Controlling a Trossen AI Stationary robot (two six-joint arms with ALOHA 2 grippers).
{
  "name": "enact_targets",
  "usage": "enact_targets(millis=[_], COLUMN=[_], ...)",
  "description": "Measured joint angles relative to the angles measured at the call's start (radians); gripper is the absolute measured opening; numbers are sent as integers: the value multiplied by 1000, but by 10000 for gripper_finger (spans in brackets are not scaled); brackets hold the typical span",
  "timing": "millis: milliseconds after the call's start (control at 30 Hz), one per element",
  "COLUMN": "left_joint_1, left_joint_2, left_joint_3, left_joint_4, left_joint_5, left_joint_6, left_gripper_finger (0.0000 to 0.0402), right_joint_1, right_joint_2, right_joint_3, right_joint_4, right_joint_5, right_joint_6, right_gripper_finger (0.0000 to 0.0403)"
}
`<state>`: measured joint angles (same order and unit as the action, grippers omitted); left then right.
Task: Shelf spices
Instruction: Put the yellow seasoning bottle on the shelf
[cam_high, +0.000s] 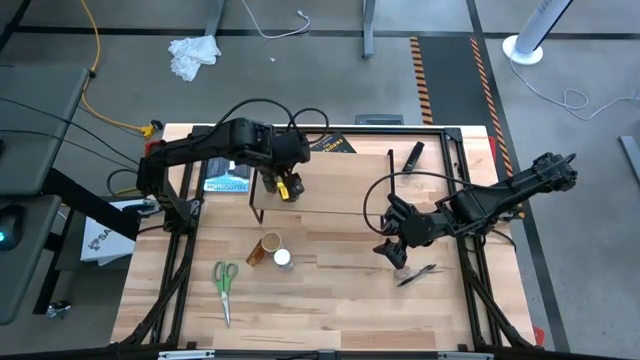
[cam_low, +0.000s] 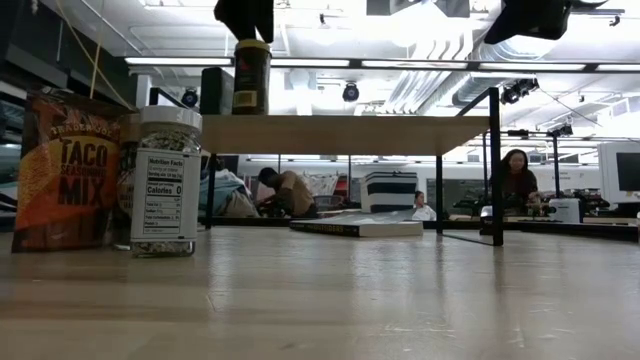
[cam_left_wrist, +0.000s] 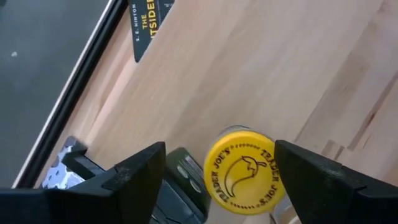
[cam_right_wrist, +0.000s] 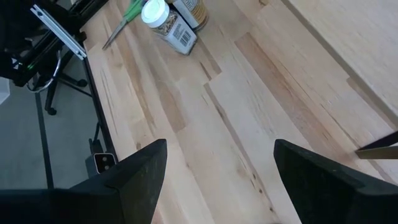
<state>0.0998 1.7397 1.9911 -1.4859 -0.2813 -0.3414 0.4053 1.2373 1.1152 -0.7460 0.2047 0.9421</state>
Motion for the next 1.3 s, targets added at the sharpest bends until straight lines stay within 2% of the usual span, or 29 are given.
enact_targets(millis=[133,267,433,533,700,733,933,1133,1300], left_joint_1=[0,-33,-169,-297,-432,-436,-401,-379,-350], left_joint_2=[-9,-13,-14,-14,-9,-8,-8,-9,-9], left_joint_3=[6,63,127,112,-39,-80,-245,-295,-331], left_joint_4=[28,24,27,-5,-32,-16,165,204,204], left_joint_5=[0,-1,7,-40,-145,-145,-158,-375,-404], left_joint_6=[67,155,171,162,120,124,123,99,108], left_gripper_finger=[300,300,274,215,41,22,3,1,1], right_joint_1=[0,0,0,0,0,0,0,0,0], right_joint_2=[0,0,0,0,0,0,0,0,0], right_joint_3=[0,0,0,0,0,0,0,0,0], right_joint_4=[2,2,2,2,2,2,2,2,2], right_joint_5=[0,-2,-3,0,44,54,77,77,77], right_joint_6=[0,0,0,0,0,-3,-5,0,0], right_gripper_finger=[293,293,293,293,293,293,293,293,293])
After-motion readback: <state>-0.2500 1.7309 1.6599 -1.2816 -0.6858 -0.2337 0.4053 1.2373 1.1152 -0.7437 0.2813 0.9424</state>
